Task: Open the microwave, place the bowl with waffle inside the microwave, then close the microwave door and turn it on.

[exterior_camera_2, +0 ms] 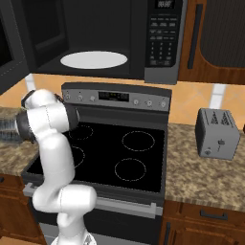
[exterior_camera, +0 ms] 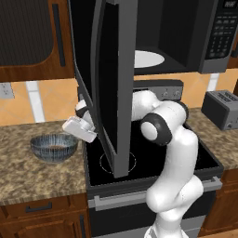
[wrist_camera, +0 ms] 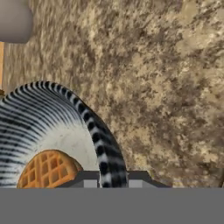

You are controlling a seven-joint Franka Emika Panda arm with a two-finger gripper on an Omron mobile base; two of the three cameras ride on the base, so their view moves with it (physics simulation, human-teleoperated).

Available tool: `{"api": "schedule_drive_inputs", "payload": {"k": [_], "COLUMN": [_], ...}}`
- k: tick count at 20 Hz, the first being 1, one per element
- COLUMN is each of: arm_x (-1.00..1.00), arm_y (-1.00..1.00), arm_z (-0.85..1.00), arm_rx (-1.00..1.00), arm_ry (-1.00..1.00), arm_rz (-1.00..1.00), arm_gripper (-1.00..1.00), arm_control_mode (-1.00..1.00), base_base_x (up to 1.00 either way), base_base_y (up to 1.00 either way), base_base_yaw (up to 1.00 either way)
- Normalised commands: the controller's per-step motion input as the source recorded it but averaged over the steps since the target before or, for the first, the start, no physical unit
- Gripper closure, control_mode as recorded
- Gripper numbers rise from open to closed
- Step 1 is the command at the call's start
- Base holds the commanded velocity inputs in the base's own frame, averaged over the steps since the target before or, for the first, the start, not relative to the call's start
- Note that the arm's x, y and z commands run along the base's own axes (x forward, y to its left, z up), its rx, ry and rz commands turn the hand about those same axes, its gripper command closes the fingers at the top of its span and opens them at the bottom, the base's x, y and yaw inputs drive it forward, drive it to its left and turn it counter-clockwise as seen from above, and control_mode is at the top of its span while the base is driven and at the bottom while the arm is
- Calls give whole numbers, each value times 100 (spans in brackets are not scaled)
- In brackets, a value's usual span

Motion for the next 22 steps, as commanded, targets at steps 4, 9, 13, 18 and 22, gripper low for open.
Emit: {"api": "schedule_drive_inputs", "payload": {"k": [4, 9, 13, 18, 22], "arm_x": [-39, -46, -53, -30, -15], "arm_y": [-100, -100, -100, -100, -100], "arm_z": [72, 71, 96, 100, 100], "arm_rx": [13, 13, 11, 2, 0], "arm_ry": [-25, -26, -22, -3, 0], "arm_rz": [0, 0, 0, -6, -16], "arm_gripper": [100, 100, 100, 100, 100], "arm_control_mode": [-100, -100, -100, -100, -100], "base_base_x": [0, 0, 0, 0, 0], "base_base_y": [0, 0, 0, 0, 0], "base_base_yaw": [0, 0, 0, 0, 0]}}
